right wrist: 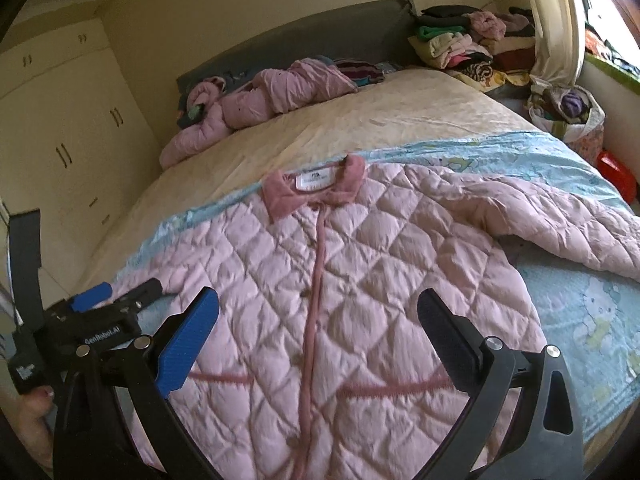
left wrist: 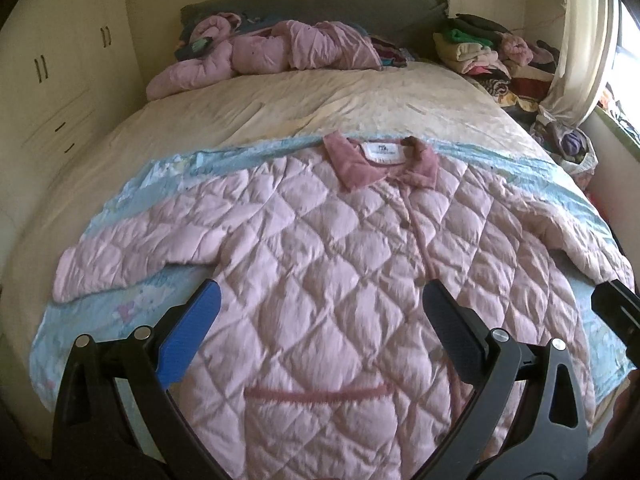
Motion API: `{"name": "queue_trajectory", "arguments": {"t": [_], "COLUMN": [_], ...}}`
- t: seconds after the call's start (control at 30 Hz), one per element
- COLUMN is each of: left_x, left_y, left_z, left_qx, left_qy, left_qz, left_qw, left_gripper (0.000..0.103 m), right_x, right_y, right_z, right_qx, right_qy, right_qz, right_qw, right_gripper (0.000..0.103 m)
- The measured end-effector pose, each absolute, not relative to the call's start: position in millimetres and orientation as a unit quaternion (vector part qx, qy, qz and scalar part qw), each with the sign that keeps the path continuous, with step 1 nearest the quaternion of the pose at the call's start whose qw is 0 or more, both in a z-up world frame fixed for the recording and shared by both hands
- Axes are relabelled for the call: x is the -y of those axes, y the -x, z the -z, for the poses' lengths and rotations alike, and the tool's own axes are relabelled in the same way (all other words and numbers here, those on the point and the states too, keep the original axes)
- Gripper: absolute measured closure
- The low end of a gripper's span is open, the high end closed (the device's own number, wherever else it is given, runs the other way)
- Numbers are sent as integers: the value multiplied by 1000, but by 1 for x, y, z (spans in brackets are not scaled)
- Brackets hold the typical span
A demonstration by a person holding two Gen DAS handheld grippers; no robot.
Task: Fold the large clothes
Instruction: 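Reach the right tool to the jacket sleeve cuff and grasp it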
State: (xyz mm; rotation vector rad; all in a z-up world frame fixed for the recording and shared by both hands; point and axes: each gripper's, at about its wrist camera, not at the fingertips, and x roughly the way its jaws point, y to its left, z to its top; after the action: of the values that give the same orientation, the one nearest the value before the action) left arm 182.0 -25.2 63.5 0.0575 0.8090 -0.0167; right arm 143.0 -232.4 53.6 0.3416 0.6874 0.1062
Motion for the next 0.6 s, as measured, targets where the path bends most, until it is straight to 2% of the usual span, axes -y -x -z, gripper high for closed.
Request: {"name": "queue_trajectory", "arguments": {"t": [0.6], "left_x": [48], "left_y": [-284], "left_z": [-71], "left_qx": [-404], "left_qy": [12], "left_qz": [5], "left_qw": [915], "left_gripper": [8], "right_x": [359], "right_y": [-219], "right_z": [-71], "right_qx": [-287], "right_qy": [-273], "right_qz": [78], "right_qw": [915], "right_gripper": [4]}}
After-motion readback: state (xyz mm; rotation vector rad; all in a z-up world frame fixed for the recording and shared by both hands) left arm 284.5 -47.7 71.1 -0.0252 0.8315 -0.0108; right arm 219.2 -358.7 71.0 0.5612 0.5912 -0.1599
